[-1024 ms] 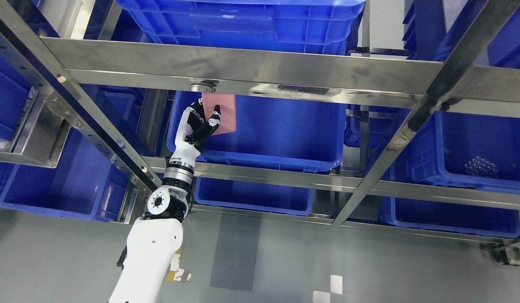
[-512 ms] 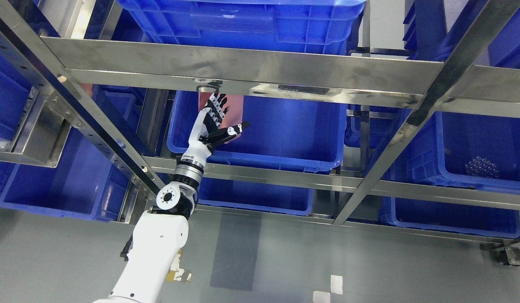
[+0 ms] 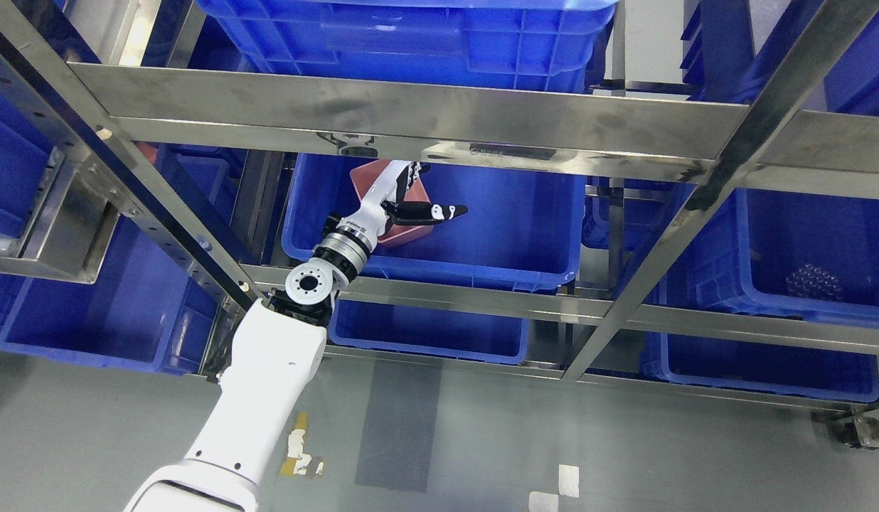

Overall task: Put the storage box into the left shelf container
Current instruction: 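Open the left hand to release the pink box into the container, then withdraw the left hand down away from the container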

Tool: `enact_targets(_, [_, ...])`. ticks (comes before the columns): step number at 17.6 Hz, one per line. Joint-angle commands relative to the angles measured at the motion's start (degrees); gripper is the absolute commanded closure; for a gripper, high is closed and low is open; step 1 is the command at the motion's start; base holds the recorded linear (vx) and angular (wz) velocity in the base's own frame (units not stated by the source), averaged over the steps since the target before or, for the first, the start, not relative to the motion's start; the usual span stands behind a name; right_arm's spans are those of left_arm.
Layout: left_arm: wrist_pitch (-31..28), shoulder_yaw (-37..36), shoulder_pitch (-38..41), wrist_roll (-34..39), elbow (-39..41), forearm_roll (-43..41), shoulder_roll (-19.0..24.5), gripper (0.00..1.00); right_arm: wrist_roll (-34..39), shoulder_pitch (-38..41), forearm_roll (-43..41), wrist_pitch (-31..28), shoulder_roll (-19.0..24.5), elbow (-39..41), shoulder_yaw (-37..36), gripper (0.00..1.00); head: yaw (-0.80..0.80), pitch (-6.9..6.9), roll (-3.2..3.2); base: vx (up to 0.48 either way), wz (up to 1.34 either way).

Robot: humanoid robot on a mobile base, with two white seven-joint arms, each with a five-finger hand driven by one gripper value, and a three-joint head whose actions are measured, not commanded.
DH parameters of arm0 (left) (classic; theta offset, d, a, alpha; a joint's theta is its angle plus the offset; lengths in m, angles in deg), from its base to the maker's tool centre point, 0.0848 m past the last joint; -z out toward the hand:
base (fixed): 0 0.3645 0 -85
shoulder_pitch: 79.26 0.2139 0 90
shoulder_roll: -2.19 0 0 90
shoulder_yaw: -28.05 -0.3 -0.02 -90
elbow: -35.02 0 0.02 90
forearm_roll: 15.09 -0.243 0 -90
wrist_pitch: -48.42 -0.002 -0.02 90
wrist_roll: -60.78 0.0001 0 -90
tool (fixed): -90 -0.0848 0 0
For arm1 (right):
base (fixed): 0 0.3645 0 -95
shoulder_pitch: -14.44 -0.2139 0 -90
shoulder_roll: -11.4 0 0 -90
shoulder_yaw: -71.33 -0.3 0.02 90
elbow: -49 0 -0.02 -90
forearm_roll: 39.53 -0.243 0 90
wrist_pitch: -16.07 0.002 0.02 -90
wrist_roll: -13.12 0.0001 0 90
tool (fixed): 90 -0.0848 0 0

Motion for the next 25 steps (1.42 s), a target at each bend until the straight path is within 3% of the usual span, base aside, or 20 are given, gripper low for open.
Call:
enact_targets(1, [0.61,2.09,7.97,0.31,15.15,4.06,1.00,0.00,-0.04,-0.35,-0.09,-0.04,-1.00,1.00,-0.17,0.00,0.00,0.00,0.00,0.000,0.00])
enact_targets(4, [3.40,6.13,19.40,0.31,29.75,5.21,1.00,0.00,0.04,-0.35,-0.09,-0.04,-1.00,1.00,-0.17,0.00,0.00,0.00,0.00,0.000,0.00])
enact_targets(7, [10.26,10.70,26.09,0.31,36.01,5.21,1.00,0.00,0.04,-0.35,-0.09,-0.04,-1.00,1.00,-0.17,0.00,0.00,0.00,0.00,0.000,0.00])
enact_targets(11, [19.22,11.67,37.00,3.54,40.51,5.12,1.00,0.00,-0.04,-0.35,-0.09,-0.04,-1.00,1.00,-0.17,0.00,0.00,0.00,0.00,0.000,0.00])
enact_targets(14, [18.89,17.98,38.15,10.40,41.21,5.03,1.00,0.00,0.04,-0.35,-0.09,-0.04,-1.00,1.00,-0.17,0.00,0.00,0.00,0.00,0.000,0.00])
enact_targets(17, [15.30,23.27,38.33,10.24,42.35,5.03,1.00,0.00,0.04,-0.35,-0.09,-0.04,-1.00,1.00,-0.17,0.00,0.00,0.00,0.00,0.000,0.00])
enact_targets(21, [8.80,23.46,39.21,7.44,43.93,5.03,1.00,0.01,-0.04,-0.35,-0.09,-0.04,-1.00,1.00,-0.17,0.00,0.00,0.00,0.00,0.000,0.00])
enact_targets(25, [8.17,22.84,39.12,7.25,44.11,5.03,1.00,0.01,-0.04,-0.35,-0.09,-0.04,-1.00,1.00,-0.17,0.00,0.00,0.00,0.00,0.000,0.00])
